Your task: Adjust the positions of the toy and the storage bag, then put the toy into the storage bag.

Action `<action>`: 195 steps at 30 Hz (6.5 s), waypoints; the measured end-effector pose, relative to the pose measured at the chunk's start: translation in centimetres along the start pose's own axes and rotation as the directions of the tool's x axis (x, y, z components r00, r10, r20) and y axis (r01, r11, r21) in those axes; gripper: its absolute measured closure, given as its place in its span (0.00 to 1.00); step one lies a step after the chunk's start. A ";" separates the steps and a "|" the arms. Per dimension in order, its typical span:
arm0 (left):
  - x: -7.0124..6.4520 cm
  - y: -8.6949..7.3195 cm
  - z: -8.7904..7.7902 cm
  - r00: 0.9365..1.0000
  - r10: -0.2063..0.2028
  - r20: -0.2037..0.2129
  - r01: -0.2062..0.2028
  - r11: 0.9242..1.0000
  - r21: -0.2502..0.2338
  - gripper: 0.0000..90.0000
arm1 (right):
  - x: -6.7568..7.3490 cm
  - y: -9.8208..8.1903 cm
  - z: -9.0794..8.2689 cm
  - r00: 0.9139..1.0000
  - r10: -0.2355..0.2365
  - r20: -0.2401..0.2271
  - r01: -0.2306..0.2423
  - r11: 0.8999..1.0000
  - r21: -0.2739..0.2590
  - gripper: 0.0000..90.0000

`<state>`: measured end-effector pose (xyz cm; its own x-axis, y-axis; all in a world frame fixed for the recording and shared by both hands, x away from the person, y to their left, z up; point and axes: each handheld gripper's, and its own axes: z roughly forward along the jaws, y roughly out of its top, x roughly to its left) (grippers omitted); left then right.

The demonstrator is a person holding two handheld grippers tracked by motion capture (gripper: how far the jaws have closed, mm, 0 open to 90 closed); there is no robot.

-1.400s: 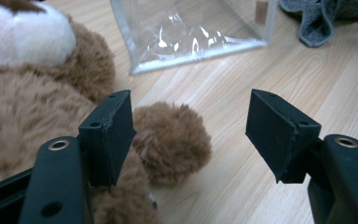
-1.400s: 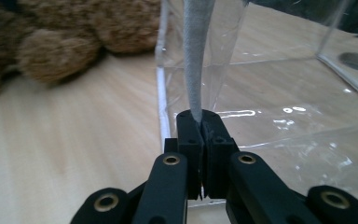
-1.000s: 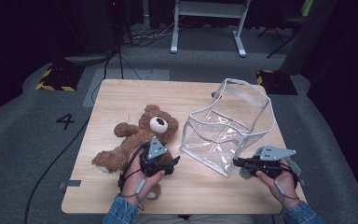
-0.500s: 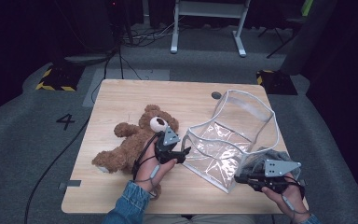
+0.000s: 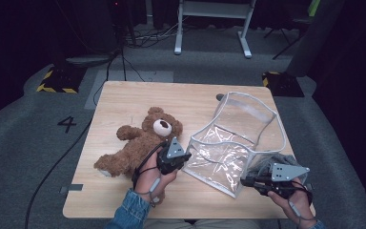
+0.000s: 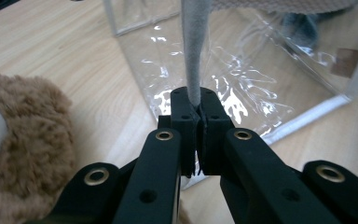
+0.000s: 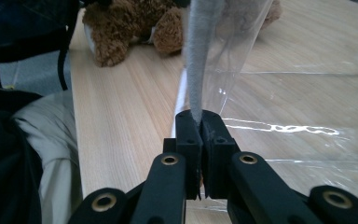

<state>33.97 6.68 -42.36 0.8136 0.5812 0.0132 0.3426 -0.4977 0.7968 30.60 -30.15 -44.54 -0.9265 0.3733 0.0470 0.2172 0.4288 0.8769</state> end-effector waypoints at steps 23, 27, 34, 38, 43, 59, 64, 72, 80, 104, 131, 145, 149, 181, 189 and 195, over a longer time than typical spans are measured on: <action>-6.7 -4.5 -7.0 0.997 0.028 0.067 -0.029 0.999 0.017 0.93 | 2.8 -0.4 -1.0 0.998 -0.054 -0.039 0.056 0.997 0.049 0.97; -6.2 -4.5 -7.3 0.999 0.003 0.037 -0.003 1.000 -0.007 0.76 | 2.7 -0.4 -1.1 0.998 -0.056 -0.032 0.057 0.998 0.039 0.83; -5.3 -5.0 -7.8 0.999 -0.041 -0.022 0.041 0.999 -0.009 0.36 | 1.2 -1.1 -2.6 1.000 -0.013 0.010 0.012 0.999 0.047 0.57; -4.9 -5.2 -8.3 0.999 -0.052 -0.014 0.052 0.999 -0.010 0.33 | 0.0 -2.0 -3.3 0.997 0.033 0.076 -0.038 0.998 0.054 0.52; -4.1 -5.1 -10.3 0.996 -0.080 -0.028 0.078 0.996 -0.053 0.34 | -1.1 -2.7 -3.5 0.989 0.081 0.124 -0.088 0.995 0.051 0.49; 2.1 -4.0 -9.2 0.949 -0.186 -0.255 0.176 0.982 -0.065 0.28 | -1.9 -2.1 -3.5 0.967 0.135 0.215 -0.139 0.990 0.004 0.39; 3.6 -3.3 -8.3 0.947 -0.176 -0.269 0.173 0.984 -0.038 0.27 | -1.8 -2.2 -3.8 0.964 0.143 0.224 -0.145 0.989 -0.009 0.38; 4.5 -3.2 -7.0 0.949 -0.180 -0.259 0.181 0.983 -0.020 0.26 | -1.4 -0.5 -5.5 0.969 0.120 0.215 -0.115 0.993 -0.035 0.62; 5.6 -2.9 -6.1 0.945 -0.189 -0.268 0.193 0.981 -0.009 0.26 | -1.6 3.2 -6.8 0.971 0.079 0.227 -0.064 0.995 -0.073 0.55; 9.2 -1.3 -2.3 0.909 -0.226 -0.351 0.319 0.919 0.233 0.19 | -1.7 2.7 -6.1 0.973 0.107 0.205 -0.094 0.993 -0.068 0.47; 10.0 -2.6 0.5 0.911 -0.219 -0.349 0.351 0.857 0.377 0.59 | -1.4 1.5 -5.3 0.976 0.134 0.169 -0.123 0.989 -0.077 0.47; 9.6 -2.7 -3.6 0.932 -0.230 -0.280 0.292 0.934 0.206 0.78 | -1.8 1.3 -5.7 0.975 0.131 0.181 -0.119 0.990 -0.077 0.51; 9.1 -2.8 -5.8 0.943 -0.244 -0.227 0.267 0.960 0.079 0.77 | -1.8 1.6 -5.4 0.975 0.133 0.176 -0.121 0.990 -0.079 0.51; 7.1 -0.4 -15.8 0.989 -0.137 0.063 0.151 0.925 -0.349 0.75 | -4.0 8.8 -7.2 0.948 0.093 0.305 -0.076 0.995 -0.069 0.42; 6.6 1.0 -16.8 0.991 -0.105 0.087 0.130 0.914 -0.384 0.75 | -4.3 9.4 -7.3 0.938 0.136 0.320 -0.121 0.990 -0.066 0.42; 6.4 2.7 -17.3 0.994 -0.060 0.094 0.092 0.917 -0.388 0.75 | -4.0 9.3 -7.8 0.935 0.137 0.327 -0.116 0.990 -0.084 0.42</action>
<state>31.97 20.21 -29.64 0.8320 0.5472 -0.0913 0.2068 -0.1531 0.9663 33.90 -34.05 -32.81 -0.7361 0.6769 0.0078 0.2963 0.3118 0.9027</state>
